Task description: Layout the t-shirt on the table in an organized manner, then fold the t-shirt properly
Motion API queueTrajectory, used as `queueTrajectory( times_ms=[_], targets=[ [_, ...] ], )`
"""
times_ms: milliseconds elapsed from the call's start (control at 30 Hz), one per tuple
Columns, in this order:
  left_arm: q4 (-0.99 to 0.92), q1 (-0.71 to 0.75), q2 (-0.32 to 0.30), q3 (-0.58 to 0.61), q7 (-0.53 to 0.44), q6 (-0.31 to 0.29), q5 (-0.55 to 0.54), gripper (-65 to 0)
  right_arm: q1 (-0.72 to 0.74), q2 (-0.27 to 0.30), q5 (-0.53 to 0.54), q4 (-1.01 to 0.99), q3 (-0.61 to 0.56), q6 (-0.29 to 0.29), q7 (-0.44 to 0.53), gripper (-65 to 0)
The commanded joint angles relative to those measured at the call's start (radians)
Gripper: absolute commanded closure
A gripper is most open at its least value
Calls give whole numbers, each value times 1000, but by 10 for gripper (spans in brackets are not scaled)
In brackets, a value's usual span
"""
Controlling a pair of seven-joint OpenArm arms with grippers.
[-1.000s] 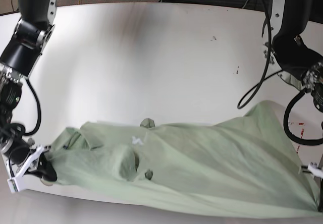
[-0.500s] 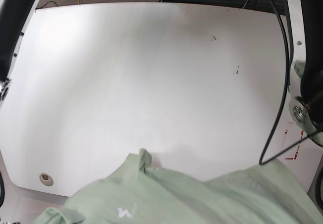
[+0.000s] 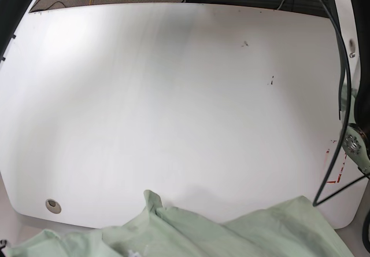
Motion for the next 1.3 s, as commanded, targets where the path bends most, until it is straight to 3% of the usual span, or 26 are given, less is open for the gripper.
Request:
queueTrajectory(
  times_ms=[0,300,533,733,1267],
  targets=[
    [82,47,-13,-6,-14,14,24,0,-67,33,5,3,39,-4,-1,0],
    [389,427,-12,-11,-13,14,22,0,-559,29,59,109,364,-4,-3,0],
    [509,720,27,-94,-13,14,18,0,-858,-62,57,223,510,-4,-3,0],
    [569,984,50,-167,-13,14,-53,0,-1095,-151,56,332,619,-6,0,0],
    [575,1458,53,-299,-14,14,-205,0,-1412,-349,-89,565,708,-6,3,0]
  ],
)
